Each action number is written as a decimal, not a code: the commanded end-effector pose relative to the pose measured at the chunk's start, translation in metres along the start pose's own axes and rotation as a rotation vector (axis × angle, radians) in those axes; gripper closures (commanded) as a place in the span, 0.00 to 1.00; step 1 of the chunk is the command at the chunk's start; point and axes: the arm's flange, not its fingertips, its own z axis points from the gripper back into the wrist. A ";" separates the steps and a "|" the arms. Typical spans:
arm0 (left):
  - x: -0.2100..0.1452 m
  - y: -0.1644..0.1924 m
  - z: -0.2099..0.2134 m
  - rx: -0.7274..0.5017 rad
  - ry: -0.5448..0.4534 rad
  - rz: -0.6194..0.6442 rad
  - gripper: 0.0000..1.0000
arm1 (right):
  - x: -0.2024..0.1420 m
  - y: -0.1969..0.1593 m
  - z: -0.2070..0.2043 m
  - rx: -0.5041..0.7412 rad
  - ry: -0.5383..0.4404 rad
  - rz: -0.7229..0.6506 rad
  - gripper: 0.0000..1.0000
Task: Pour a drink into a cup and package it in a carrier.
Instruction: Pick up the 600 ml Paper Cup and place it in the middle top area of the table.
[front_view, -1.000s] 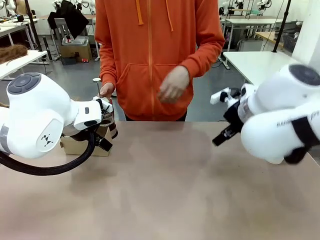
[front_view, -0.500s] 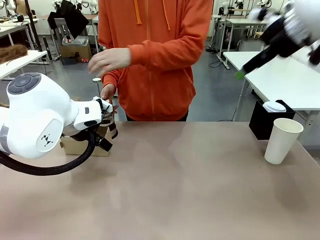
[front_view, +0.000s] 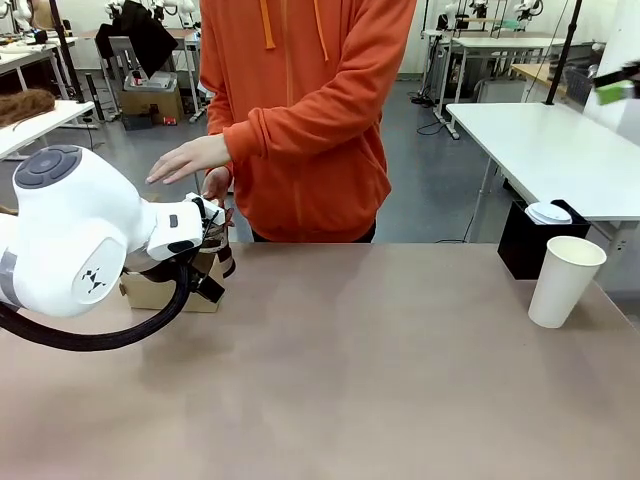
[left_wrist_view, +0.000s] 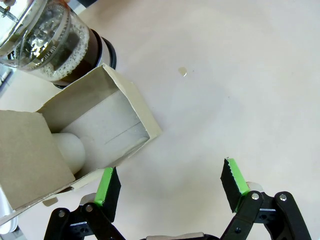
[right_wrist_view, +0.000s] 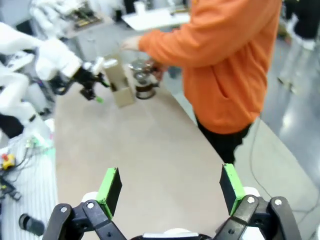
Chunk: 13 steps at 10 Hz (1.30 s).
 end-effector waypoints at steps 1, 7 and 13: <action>0.000 0.000 0.000 -0.001 0.000 0.000 0.00 | -0.062 -0.044 0.010 0.164 -0.057 -0.010 0.00; 0.000 0.000 0.000 -0.001 0.000 0.000 0.00 | -0.162 -0.051 0.019 0.198 -0.189 -0.018 0.00; 0.000 0.000 0.000 -0.001 0.000 0.000 0.00 | -0.213 -0.057 0.021 0.112 -0.410 0.041 0.00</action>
